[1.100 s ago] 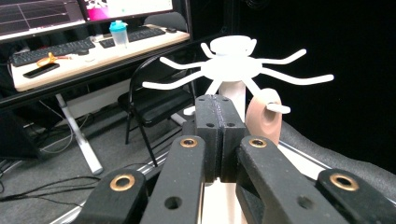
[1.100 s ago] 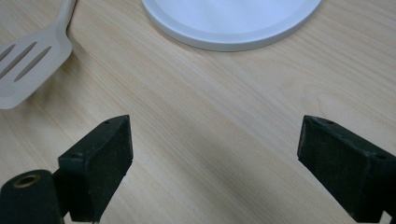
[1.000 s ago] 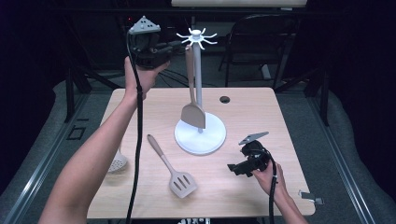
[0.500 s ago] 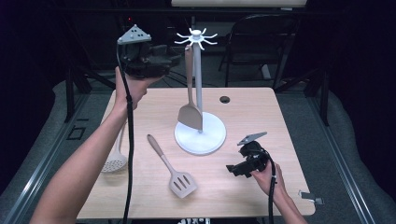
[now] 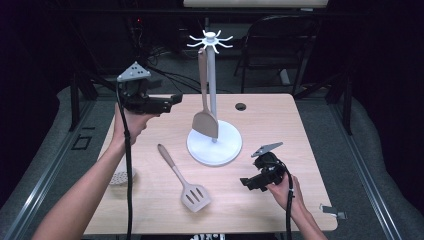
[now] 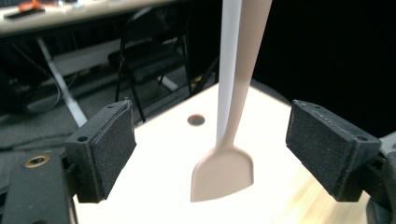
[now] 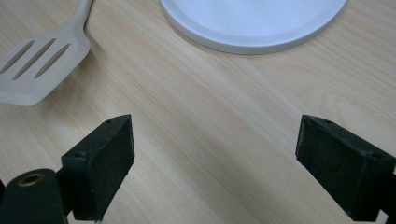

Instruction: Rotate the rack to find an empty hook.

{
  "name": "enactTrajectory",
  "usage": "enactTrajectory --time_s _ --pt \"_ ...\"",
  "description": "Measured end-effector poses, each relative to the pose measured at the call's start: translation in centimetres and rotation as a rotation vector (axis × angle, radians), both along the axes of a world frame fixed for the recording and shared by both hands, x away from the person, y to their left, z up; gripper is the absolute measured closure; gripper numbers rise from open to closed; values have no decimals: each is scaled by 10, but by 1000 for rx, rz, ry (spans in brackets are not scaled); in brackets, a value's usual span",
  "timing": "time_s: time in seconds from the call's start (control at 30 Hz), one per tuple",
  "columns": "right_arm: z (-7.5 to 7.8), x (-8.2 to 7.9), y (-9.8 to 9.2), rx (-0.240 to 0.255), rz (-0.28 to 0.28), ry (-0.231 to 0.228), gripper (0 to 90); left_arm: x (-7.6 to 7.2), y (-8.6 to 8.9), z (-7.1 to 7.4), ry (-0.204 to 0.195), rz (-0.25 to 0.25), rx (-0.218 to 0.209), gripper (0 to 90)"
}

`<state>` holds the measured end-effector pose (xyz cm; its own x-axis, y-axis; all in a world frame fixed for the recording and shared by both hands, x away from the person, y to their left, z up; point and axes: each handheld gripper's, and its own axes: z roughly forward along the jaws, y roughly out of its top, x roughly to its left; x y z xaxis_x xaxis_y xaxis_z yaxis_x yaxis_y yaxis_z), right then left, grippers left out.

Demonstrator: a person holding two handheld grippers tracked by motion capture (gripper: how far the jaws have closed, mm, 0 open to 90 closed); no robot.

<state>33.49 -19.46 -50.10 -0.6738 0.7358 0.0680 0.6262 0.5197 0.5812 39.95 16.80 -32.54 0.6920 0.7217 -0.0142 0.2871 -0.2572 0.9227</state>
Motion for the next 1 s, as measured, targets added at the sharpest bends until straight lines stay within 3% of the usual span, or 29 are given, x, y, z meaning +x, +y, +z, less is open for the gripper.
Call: enactTrajectory --time_s 0.43,0.73,1.0 --pt "-1 -2 7 -18 21 4 120 -13 21 -76 136 33 68 117" --pt "-2 -3 15 -20 32 10 134 -19 32 -111 204 68 30 83" --pt "-3 -4 16 -24 40 9 146 -24 36 -138 259 79 65 53"
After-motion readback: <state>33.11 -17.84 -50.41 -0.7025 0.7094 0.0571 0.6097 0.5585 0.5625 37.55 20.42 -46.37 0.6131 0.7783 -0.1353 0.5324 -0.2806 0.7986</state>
